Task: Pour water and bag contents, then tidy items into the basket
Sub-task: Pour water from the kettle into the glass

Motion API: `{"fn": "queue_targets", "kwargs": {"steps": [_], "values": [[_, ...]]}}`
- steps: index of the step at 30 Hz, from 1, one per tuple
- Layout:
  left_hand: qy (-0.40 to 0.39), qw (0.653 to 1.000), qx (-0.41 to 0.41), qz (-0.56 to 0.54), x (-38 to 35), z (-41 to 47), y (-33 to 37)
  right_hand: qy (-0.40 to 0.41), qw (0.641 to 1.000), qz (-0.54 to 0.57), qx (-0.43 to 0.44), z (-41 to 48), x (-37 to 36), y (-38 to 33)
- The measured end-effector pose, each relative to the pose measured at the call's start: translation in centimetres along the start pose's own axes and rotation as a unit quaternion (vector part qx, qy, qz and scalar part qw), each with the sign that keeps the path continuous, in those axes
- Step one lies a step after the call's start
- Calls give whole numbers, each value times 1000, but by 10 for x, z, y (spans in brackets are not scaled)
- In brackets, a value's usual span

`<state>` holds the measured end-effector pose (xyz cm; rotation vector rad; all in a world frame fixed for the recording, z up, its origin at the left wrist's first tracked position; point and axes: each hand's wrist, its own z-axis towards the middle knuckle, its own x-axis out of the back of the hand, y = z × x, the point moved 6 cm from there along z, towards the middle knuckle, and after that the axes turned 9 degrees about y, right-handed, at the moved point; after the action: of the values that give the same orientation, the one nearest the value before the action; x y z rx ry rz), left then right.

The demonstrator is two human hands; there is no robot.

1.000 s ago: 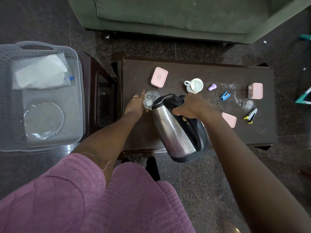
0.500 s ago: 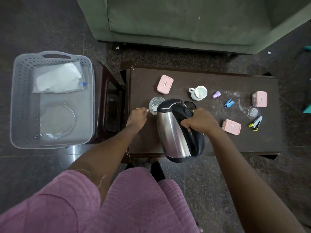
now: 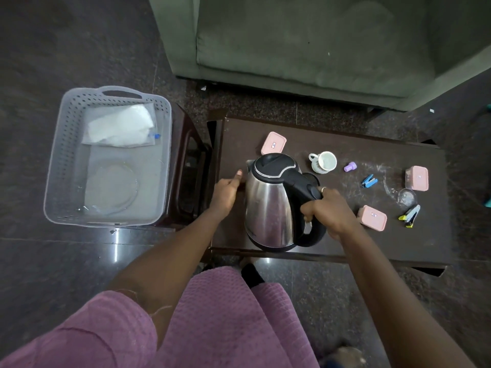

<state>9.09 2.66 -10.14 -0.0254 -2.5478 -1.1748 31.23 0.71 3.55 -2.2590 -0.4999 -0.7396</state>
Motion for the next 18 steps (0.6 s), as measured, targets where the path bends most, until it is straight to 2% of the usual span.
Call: {"fn": "queue_targets", "kwargs": {"steps": [4, 9, 15, 18], "values": [[126, 988, -63, -59, 50, 3, 18, -29, 997, -4, 67, -13, -11, -40], [284, 943, -120, -128, 130, 6, 36, -80, 987, 40, 131, -37, -39, -101], [399, 877, -192, -186, 234, 1, 36, -137, 967, 44, 212, -63, -98, -166], [428, 858, -187, -213, 279, -3, 22, -163, 954, 40, 250, -75, -135, -190]]}}
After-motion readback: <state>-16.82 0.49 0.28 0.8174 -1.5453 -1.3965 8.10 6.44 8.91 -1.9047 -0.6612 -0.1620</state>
